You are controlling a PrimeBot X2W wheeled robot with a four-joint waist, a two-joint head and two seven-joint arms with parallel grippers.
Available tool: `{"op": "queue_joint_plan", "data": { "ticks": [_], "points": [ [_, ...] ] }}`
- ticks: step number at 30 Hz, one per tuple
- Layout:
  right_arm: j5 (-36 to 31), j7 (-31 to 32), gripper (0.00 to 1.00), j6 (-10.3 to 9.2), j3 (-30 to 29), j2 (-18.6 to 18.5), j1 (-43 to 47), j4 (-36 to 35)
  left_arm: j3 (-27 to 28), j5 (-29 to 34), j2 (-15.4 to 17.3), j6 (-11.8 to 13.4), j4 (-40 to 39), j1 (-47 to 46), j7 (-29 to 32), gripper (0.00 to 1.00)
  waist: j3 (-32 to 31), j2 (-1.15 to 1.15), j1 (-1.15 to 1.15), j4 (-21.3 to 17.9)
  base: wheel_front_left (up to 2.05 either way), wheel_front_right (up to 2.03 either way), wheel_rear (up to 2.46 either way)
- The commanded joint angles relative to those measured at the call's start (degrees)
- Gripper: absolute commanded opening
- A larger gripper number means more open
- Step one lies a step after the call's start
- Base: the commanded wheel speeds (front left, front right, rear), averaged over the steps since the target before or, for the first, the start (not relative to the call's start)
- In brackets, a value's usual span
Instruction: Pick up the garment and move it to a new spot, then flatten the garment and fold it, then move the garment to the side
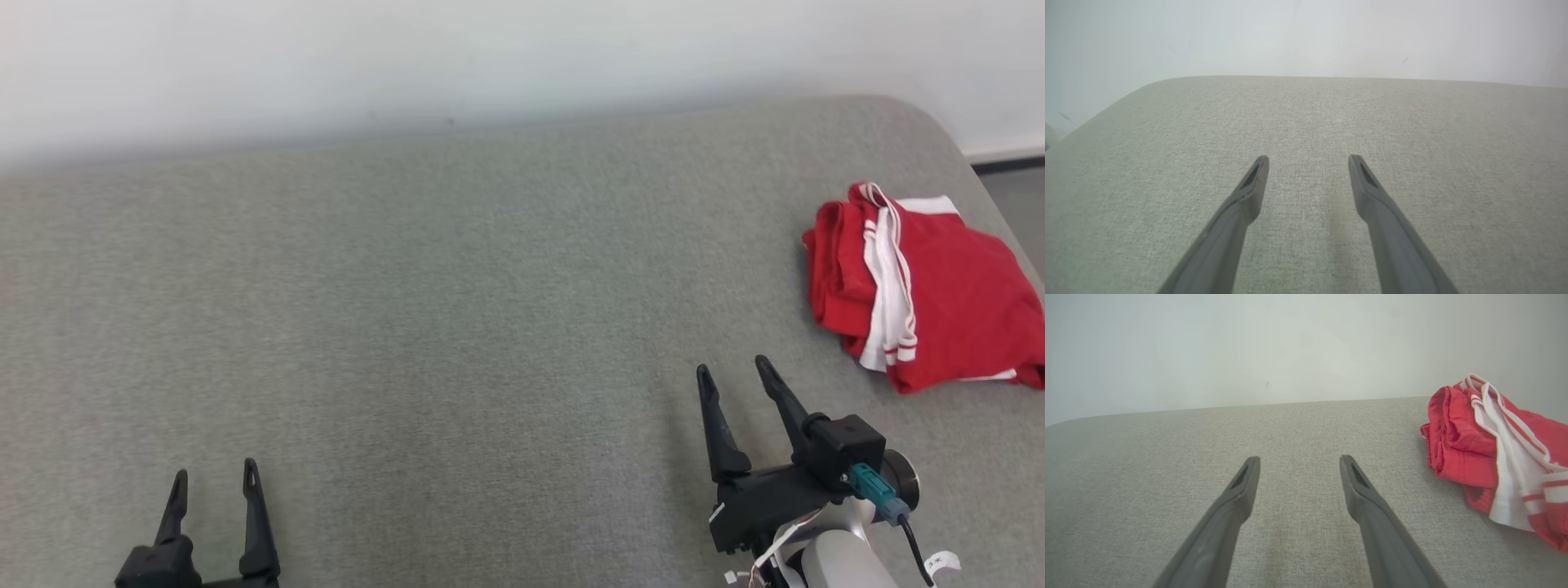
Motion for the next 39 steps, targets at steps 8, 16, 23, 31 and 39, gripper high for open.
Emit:
{"op": "queue_joint_plan", "data": {
  "ticks": [8,16,23,31,39],
  "points": [
    [-0.76,0.06,1.0,-0.18,-1.79,0.12,3.83,-0.71,0.94,-1.2,0.02,0.48,0.12,3.34,-0.16,1.0,-6.23,0.0,0.01,4.07,0.0,0.0,0.0],
    [-2.34,0.05,1.0,-0.18,-3.2,0.16,6.28,-0.83,1.77,-2.17,0.01,0.56,-0.43,5.4,-0.16,1.0,-8.6,0.0,0.01,5.52,0.0,0.0,0.0],
    [-2.57,0.06,1.0,-0.18,-3.09,0.16,8.14,-1.04,2.39,-3.29,0.0,-0.67,-0.42,6.42,-0.16,1.0,-9.15,0.0,0.01,5.8,0.0,0.0,0.0],
    [-3.04,0.06,1.0,-0.18,-2.32,0.17,8.54,-1.36,1.68,-2.06,0.01,-2.64,0.32,6.26,-0.16,1.0,-9.11,0.0,0.01,5.19,0.0,0.0,0.0],
    [-2.86,0.06,1.0,-0.18,-2.65,0.16,8.56,-1.21,0.58,-1.58,0.02,-3.25,0.7,6.15,-0.16,1.0,-8.94,0.0,0.01,4.62,0.0,0.0,0.0]
  ]
}}
